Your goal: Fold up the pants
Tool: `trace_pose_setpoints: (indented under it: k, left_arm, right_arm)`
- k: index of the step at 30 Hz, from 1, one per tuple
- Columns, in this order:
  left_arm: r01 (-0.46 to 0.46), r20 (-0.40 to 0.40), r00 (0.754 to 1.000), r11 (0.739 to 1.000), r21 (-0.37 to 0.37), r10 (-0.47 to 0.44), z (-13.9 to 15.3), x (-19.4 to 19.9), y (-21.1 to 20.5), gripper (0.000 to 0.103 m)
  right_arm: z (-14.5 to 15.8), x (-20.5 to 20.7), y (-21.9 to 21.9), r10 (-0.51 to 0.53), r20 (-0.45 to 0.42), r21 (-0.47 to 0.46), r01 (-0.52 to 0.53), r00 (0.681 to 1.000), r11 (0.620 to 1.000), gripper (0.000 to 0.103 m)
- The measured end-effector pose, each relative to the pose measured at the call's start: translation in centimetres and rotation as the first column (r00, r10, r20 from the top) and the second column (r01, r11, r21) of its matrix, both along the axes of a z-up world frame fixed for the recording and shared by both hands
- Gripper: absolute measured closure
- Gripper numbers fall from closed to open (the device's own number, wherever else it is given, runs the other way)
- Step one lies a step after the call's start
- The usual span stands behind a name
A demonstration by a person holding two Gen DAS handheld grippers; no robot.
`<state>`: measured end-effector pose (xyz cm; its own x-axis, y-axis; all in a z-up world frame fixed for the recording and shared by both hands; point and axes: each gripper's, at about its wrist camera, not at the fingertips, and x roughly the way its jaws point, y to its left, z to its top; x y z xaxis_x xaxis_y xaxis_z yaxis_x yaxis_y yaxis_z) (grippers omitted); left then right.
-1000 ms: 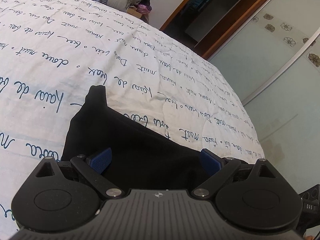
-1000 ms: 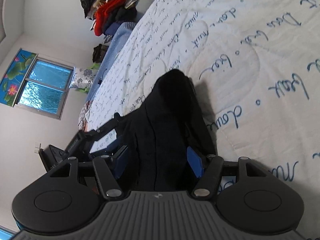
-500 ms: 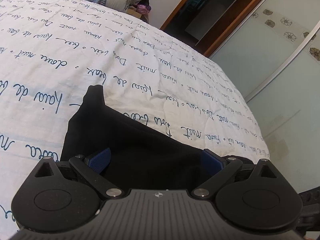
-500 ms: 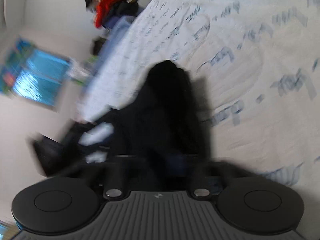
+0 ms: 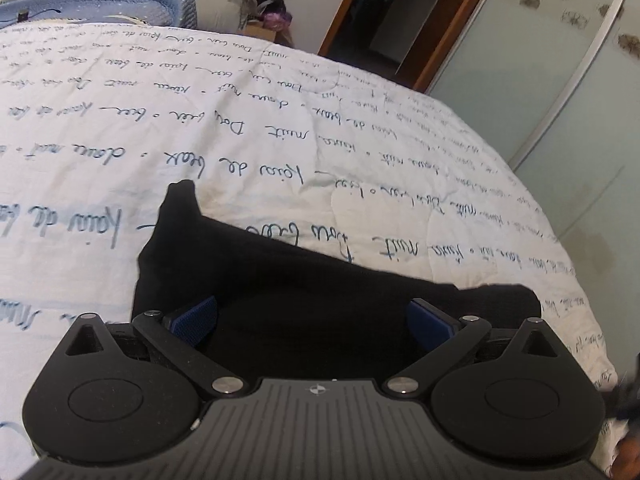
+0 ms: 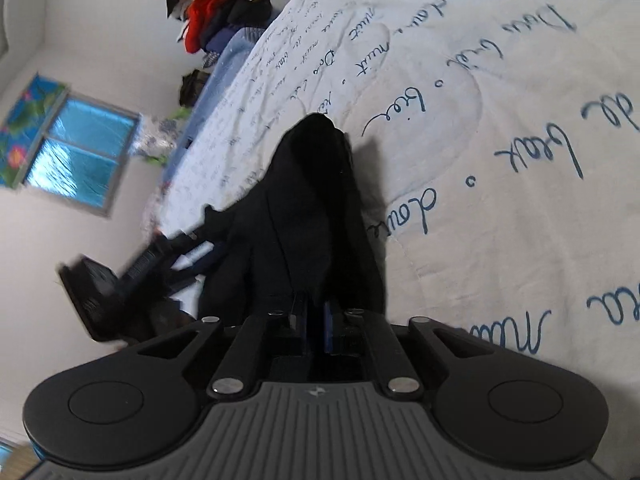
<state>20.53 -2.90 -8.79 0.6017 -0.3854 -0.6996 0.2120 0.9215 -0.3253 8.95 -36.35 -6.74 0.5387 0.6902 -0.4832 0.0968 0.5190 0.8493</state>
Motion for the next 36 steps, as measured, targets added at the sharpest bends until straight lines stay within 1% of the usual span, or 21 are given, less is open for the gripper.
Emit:
trace_pose_setpoints:
  k: [2, 3, 5, 8, 12, 13, 14, 15, 17, 18, 20, 23, 25, 26, 27, 29, 31, 32, 34, 35, 36]
  left_arm:
    - [0.005, -0.003, 1.0, 1.0, 0.01, -0.005, 0.3, -0.3, -0.1, 0.001]
    - [0.007, -0.005, 1.0, 1.0, 0.023, -0.007, 0.2, -0.3, -0.2, 0.001]
    - [0.008, -0.006, 1.0, 0.999, 0.049, -0.008, -0.1, -0.1, -0.5, 0.001]
    - [0.001, 0.009, 1.0, 0.998, 0.07, -0.002, -0.5, -0.1, -0.9, 0.001]
    - [-0.003, 0.03, 1.0, 0.995, 0.098, 0.0, -0.8, -0.3, -1.4, 0.001]
    - [-0.001, 0.037, 0.999, 0.994, 0.105, -0.003, -0.9, -0.4, -1.5, 0.001]
    - [0.005, 0.045, 0.999, 0.994, 0.11, -0.01, -1.0, -0.4, -1.6, 0.001]
    - [0.008, 0.056, 0.998, 0.994, 0.113, -0.015, -1.2, -0.5, -1.6, 0.001]
    - [0.013, 0.082, 0.996, 0.992, 0.126, -0.024, -1.5, -0.7, -1.8, 0.001]
    - [0.014, 0.095, 0.995, 0.991, 0.137, -0.027, -1.6, -0.9, -1.9, 0.001]
    - [0.017, 0.111, 0.993, 0.987, 0.159, -0.035, -1.7, -1.1, -2.2, 0.001]
    - [0.014, 0.123, 0.992, 0.987, 0.16, -0.034, -1.8, -1.3, -2.2, 0.0]
    - [0.011, 0.136, 0.99, 0.987, 0.159, -0.032, -1.9, -1.3, -2.1, 0.0]
    - [0.01, 0.141, 0.989, 0.986, 0.168, -0.034, -1.9, -1.5, -2.3, 0.0]
    - [0.009, 0.143, 0.989, 0.984, 0.179, -0.035, -1.9, -1.6, -2.4, 0.0]
    - [-0.01, 0.137, 0.99, 0.979, 0.205, -0.019, -1.2, -2.0, -2.5, 0.001]
    - [-0.05, 0.125, 0.992, 0.975, 0.215, 0.023, -0.3, -3.2, -2.1, 0.002]
    - [-0.066, 0.127, 0.991, 0.974, 0.216, 0.039, 0.4, -4.0, -1.8, 0.002]
    - [-0.098, 0.153, 0.986, 0.974, 0.205, 0.067, 1.9, -6.4, -0.9, 0.001]
    - [-0.123, 0.168, 0.982, 0.973, 0.197, 0.09, 2.6, -7.8, -0.4, 0.001]
    - [-0.145, 0.181, 0.977, 0.972, 0.184, 0.112, 3.3, -9.2, 0.0, 0.001]
  right_arm:
    - [1.8, -0.5, -1.3, -0.101, 0.092, 0.016, 0.1, 0.991, 0.995, 0.095]
    - [2.9, -0.3, -1.3, -0.123, 0.145, 0.018, 0.122, 0.982, 0.992, 0.095]
    - [4.2, 1.2, 0.0, -0.089, 0.185, 0.036, 0.084, 0.979, 0.996, 0.095]
    - [4.6, 4.7, 3.6, 0.022, 0.185, -0.007, -0.021, 0.982, 1.0, 0.095]
    - [1.4, 8.9, 6.5, 0.09, 0.065, -0.165, -0.078, 0.994, 0.983, 0.098]
    - [0.2, 9.3, 6.3, 0.08, 0.047, -0.16, -0.071, 0.996, 0.985, 0.101]
    - [-1.0, 9.4, 5.4, 0.044, 0.033, -0.084, -0.041, 0.998, 0.996, 0.103]
    - [-2.0, 9.4, 4.5, 0.028, 0.019, -0.015, -0.027, 0.999, 1.0, 0.103]
    - [-3.0, 9.2, 3.7, 0.017, 0.023, 0.043, -0.018, 1.0, 0.999, 0.103]
    - [-2.9, 8.9, 3.9, 0.017, 0.029, 0.029, -0.018, 0.999, 0.999, 0.103]
    - [-1.3, 8.3, 4.7, 0.011, 0.046, -0.055, -0.009, 0.999, 0.998, 0.103]
    - [1.9, 5.9, 6.4, 0.011, 0.133, -0.177, 0.013, 0.991, 0.984, 0.1]
    - [1.8, 4.9, 7.5, 0.014, 0.149, -0.228, 0.021, 0.989, 0.973, 0.092]
    - [0.6, 4.9, 8.0, 0.033, 0.126, -0.243, -0.001, 0.992, 0.97, 0.093]
    - [-0.6, 4.7, 7.8, 0.034, 0.137, -0.196, -0.006, 0.99, 0.981, 0.093]
    - [-0.7, 3.5, 7.1, -0.038, 0.128, -0.132, 0.055, 0.991, 0.99, 0.092]
    - [1.6, 1.6, 7.5, -0.071, 0.161, -0.212, 0.105, 0.984, 0.972, 0.09]
    - [2.7, 0.3, 8.0, -0.078, 0.197, -0.279, 0.132, 0.977, 0.951, 0.083]
    - [4.4, -2.8, 9.3, -0.064, 0.263, -0.409, 0.171, 0.963, 0.896, 0.056]
    - [4.8, -4.5, 9.9, -0.053, 0.292, -0.461, 0.189, 0.955, 0.867, 0.025]
    - [5.1, -6.2, 10.5, -0.052, 0.323, -0.5, 0.217, 0.945, 0.839, 0.014]
